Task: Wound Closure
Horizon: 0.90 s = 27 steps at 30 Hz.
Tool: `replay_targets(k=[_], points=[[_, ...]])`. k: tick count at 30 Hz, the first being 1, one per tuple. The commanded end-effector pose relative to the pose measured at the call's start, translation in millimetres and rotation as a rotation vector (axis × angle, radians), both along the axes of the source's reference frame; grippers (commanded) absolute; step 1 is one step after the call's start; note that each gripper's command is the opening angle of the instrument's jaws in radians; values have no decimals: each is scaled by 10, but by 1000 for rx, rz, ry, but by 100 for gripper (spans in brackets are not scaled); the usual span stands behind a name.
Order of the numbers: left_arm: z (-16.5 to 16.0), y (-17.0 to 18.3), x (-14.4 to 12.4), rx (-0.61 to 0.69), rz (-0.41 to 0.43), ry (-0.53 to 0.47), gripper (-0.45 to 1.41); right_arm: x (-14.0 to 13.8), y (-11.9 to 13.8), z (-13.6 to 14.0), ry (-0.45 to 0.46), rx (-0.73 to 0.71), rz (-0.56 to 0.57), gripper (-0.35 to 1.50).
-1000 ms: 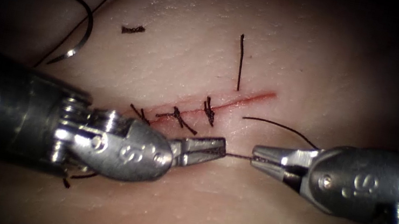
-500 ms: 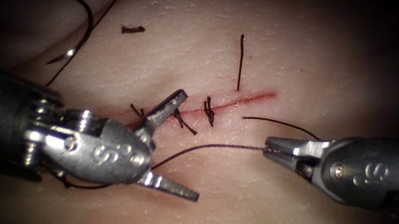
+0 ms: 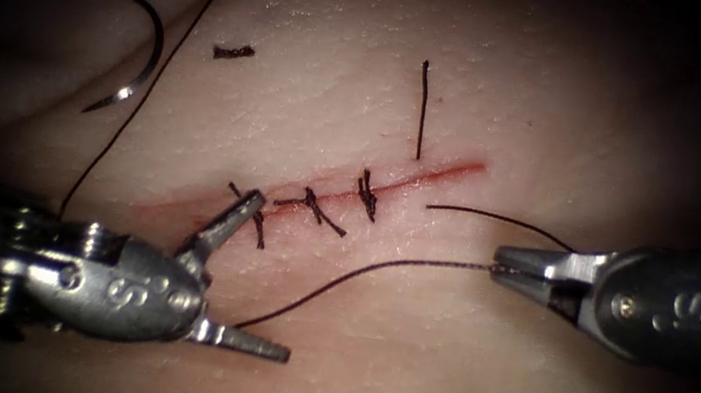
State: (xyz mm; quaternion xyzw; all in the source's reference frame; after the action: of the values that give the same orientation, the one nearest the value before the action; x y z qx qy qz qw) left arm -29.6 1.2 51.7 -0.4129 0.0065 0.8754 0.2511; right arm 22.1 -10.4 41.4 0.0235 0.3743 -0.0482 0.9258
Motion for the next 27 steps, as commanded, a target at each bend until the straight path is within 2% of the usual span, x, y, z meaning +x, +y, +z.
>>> replay_targets(k=[1, 5, 6, 7, 8, 13, 19, 22, 27], points=[[10, -5, -10, 27, -8, -5, 103, 6, -5, 3, 4, 2, 0, -35], [16, -11, -9, 89, -32, -4, 91, 0, -4, 2, 7, 2, -1, -35], [17, -12, -7, 99, -36, -6, 84, 0, -4, 2, 7, 2, -2, -35], [16, -13, -4, 114, -43, -9, 69, 0, -4, 2, 8, 0, 1, -35], [16, -13, -4, 114, -43, -9, 69, 0, -4, 2, 8, 0, 1, -35], [15, -16, 1, 114, -36, -9, 44, 5, -2, 2, 5, 2, 5, -35], [20, -23, 1, 142, -10, 14, 46, 4, -1, -1, 6, 4, 5, -35], [23, -26, 4, 149, -5, 16, 54, 4, 0, -1, 6, 5, 4, -35], [22, -27, 9, 160, -6, 12, 52, 5, -1, -1, 6, 4, 5, -35]])
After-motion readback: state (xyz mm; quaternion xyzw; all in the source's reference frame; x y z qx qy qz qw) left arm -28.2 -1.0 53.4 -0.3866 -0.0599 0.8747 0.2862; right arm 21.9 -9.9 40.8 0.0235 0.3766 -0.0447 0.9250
